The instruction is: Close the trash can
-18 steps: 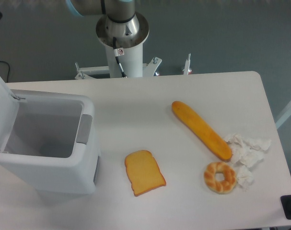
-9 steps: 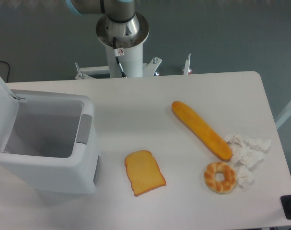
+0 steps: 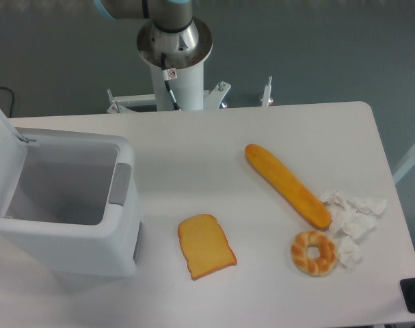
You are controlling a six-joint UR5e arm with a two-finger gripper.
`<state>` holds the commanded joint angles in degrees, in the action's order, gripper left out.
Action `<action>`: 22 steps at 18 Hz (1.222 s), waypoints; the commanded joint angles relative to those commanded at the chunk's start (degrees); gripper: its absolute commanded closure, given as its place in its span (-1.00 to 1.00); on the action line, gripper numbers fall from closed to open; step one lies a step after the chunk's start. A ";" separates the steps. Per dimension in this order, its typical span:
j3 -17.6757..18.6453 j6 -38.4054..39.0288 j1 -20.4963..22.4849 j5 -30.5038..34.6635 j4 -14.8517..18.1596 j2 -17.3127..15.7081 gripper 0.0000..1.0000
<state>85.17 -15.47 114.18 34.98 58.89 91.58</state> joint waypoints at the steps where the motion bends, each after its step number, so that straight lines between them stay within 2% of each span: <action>1: 0.00 0.00 -0.18 0.00 0.00 0.35 -1.00; 8: 0.00 -0.18 -0.88 0.09 -0.09 1.85 -1.00; 15: 0.09 -0.26 -0.80 0.61 -0.09 1.94 -1.00; 22: 0.70 -0.35 -0.71 3.25 -0.53 2.64 -1.00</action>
<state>85.87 -15.82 113.47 38.23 58.36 94.22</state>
